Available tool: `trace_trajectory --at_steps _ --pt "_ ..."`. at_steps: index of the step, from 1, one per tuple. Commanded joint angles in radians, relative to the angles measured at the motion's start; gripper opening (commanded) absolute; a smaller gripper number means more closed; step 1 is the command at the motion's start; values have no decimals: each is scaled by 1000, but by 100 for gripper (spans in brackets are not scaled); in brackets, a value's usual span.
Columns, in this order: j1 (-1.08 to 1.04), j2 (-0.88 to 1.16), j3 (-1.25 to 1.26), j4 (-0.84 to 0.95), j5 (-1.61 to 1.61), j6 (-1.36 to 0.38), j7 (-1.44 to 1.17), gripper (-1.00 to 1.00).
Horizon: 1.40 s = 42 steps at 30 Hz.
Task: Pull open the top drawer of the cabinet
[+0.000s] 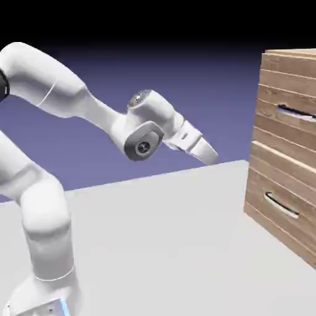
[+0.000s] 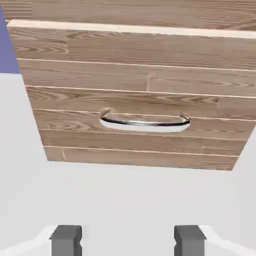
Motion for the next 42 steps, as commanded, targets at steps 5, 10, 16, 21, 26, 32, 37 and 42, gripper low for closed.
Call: trace_trajectory --at_steps 5,10,16,21,26,32,37,42 --pt "89 125 -123 63 192 -41 -218 0" --pt "178 249 -245 126 384 -82 -435 0" --pt "285 399 -392 201 614 -131 -696 0" --pt "375 523 -515 264 806 -172 -913 0" --pt "464 648 -637 327 998 -213 -1131 0" --pt "571 797 -785 402 1228 -262 -1392 0" --pt "660 922 -907 465 1420 -303 -1609 0" --pt "749 1046 -1030 528 1612 -344 -1827 0"
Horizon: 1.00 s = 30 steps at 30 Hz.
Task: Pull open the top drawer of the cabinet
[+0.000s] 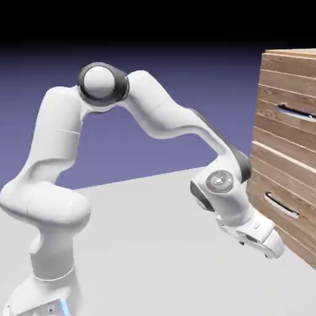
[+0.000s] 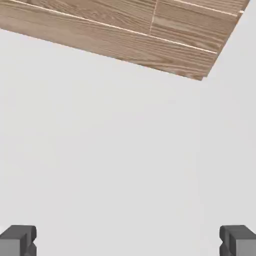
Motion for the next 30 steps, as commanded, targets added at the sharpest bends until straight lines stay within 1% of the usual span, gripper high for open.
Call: trace_trajectory --at_steps 1,27,29,30 --pt "18 25 -25 13 38 -8 -44 0" --pt "482 673 -662 339 1036 -221 -1174 0" --pt "491 685 -674 346 1055 -225 -1196 0" --pt "464 689 -663 382 1056 -214 -1188 0"
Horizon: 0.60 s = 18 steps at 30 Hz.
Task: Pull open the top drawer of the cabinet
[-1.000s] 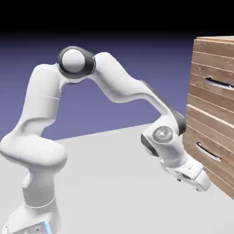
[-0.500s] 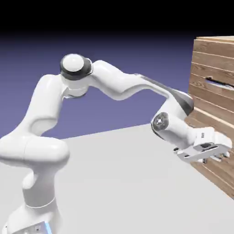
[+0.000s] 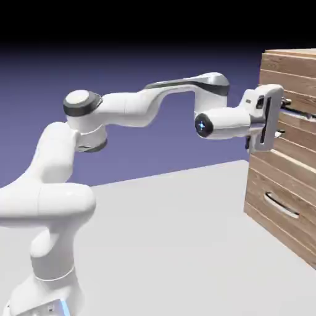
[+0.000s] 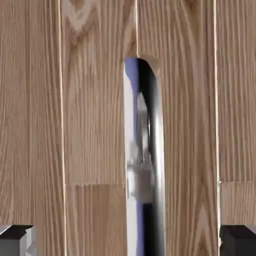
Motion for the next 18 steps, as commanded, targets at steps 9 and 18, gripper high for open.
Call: trace_trajectory --at_steps 9,18 --pt "-75 11 32 99 3 28 24 -100" --pt "175 0 -89 -227 -15 -65 -30 -100"
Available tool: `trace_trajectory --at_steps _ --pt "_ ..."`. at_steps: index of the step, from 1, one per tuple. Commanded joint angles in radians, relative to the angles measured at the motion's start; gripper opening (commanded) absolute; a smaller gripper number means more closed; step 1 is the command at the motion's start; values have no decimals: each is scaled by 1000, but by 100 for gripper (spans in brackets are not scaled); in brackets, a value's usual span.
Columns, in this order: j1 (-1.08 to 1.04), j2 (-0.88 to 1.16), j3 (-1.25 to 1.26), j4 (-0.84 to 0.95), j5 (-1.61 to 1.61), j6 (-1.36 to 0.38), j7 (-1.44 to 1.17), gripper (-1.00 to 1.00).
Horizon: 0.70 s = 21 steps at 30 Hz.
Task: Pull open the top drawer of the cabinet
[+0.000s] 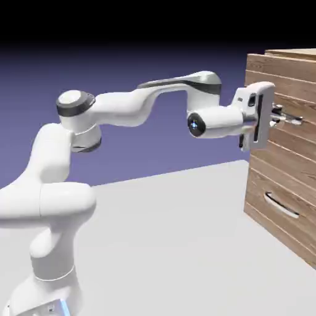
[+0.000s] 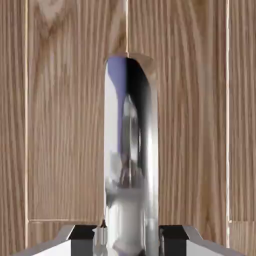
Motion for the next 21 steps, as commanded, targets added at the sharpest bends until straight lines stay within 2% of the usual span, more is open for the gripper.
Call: trace_trajectory --at_steps 1,17,18,21 --pt "30 1 -16 -36 -2 -9 -6 -100" --pt "554 152 -337 -606 -184 -78 20 -100" --pt "554 152 -337 -606 -184 -78 20 100" --pt "626 193 -383 -669 -232 -66 40 100"
